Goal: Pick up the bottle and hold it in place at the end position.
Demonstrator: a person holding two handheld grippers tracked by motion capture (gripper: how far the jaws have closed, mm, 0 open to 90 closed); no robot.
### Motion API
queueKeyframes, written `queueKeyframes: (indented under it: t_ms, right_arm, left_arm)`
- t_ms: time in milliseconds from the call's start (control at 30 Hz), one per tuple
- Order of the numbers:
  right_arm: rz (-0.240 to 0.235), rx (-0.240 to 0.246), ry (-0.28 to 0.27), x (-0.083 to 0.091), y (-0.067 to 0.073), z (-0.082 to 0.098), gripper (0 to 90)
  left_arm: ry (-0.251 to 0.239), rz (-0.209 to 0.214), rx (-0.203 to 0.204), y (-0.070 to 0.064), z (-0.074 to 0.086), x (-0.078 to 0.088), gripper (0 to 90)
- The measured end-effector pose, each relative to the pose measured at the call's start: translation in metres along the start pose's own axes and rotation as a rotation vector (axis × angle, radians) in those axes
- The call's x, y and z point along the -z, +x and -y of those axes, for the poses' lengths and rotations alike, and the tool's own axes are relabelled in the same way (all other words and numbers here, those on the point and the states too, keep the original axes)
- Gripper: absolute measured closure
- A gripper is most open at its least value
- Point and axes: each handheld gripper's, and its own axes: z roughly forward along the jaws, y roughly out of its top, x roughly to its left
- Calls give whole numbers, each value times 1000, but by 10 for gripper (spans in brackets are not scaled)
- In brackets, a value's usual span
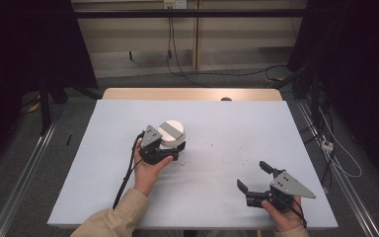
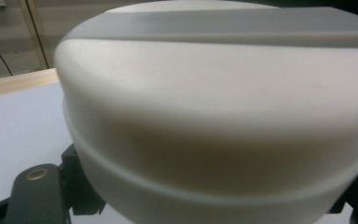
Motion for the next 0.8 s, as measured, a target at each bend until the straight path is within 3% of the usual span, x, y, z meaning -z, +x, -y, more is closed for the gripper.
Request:
queueKeyframes:
  t_ms: [233, 300, 800]
  right_arm:
    - [-7, -1, 3, -1, 0, 0, 37]
    - [-3, -5, 0, -1, 0, 0, 37]
    - [-10, -8, 6, -2, -2, 1, 36]
  left_arm:
    - [9, 0, 15, -4, 0, -8, 184]
    - [15, -1, -4, -3, -1, -10, 184]
    - [26, -8, -9, -6, -3, -25, 184]
